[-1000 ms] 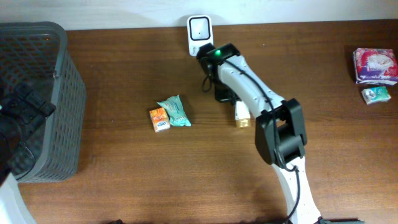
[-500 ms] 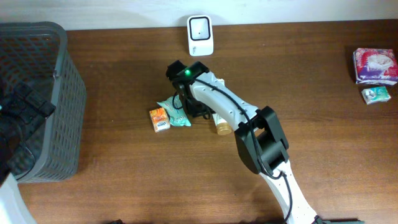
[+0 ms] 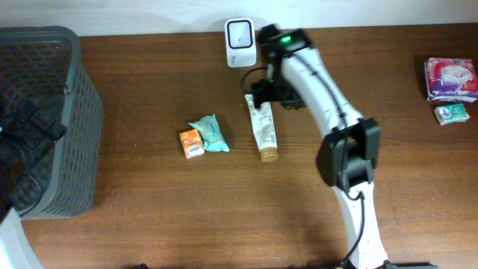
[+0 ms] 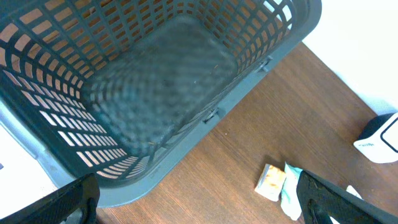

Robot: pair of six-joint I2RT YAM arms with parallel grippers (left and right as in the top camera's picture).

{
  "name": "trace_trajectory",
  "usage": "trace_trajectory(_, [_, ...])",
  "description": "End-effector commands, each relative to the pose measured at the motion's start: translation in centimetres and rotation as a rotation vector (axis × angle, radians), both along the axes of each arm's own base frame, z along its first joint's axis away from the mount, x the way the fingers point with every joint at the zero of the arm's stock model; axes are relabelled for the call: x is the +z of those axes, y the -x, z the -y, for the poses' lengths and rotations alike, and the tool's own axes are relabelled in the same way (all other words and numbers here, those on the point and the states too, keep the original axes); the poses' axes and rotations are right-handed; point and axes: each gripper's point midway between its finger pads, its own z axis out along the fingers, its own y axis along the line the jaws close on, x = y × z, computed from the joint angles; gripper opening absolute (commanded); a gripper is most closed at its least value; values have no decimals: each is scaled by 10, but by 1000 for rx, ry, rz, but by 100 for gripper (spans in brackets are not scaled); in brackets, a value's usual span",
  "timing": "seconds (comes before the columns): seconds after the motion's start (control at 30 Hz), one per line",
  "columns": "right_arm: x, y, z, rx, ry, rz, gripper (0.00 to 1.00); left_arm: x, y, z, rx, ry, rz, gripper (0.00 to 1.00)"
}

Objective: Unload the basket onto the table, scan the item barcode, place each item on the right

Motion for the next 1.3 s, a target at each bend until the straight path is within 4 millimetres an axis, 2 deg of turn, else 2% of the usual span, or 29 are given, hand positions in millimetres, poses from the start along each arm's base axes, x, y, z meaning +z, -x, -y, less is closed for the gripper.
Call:
trace_trajectory(0.0, [-9,15,-4,117,-301,-108,97,0,1,-2,14,2,3,99])
trace_trajectory(0.03, [-15,17,0,120,-335,-123,96,0,1,-2,14,2,3,99])
trace_trajectory(0.13, [-36,25,4,118,-480,-159,87,0,1,-2,14,1,3,99])
trace_trajectory(0.27, [-55,34,-6,112,-682,-158,80,0,1,-2,14,2,3,99])
trace_trajectory(0.37, [-66,40,-10,104,-724,-161,77,0,1,-2,14,1,3,99])
trace_trajectory(0.4, [-67,41,-12,102,-739,-163,70,0,1,-2,14,1,3,99])
trace_trajectory(0.5, [-69,43,-16,108,-746,-166,38,0,1,-2,14,1,3,99])
trace_trajectory(0.6, [-66,45,-25,120,-766,-169,20,0,1,-2,14,1,3,99])
trace_trajectory(0.63, [-64,46,-30,127,-780,-170,8,0,1,-2,14,1,3,99])
trace_trajectory(0.67, [-63,48,-36,125,-786,-178,4,0,1,-2,14,1,3,99])
trace_trajectory(0.8, [-38,43,-53,134,-889,-154,4,0,1,-2,14,1,3,99])
trace_trajectory(0.93, [20,27,-63,256,-914,17,4,0,1,-2,14,1,3,99])
trace_trajectory(1.07, [70,21,-75,422,-708,220,4,0,1,-2,14,1,3,99])
trace_trajectory(1.17, [108,13,-89,439,-516,400,4,0,1,-2,14,2,3,99])
trace_trajectory(1.27, [141,14,-109,493,-474,537,4,0,1,-2,14,2,3,99])
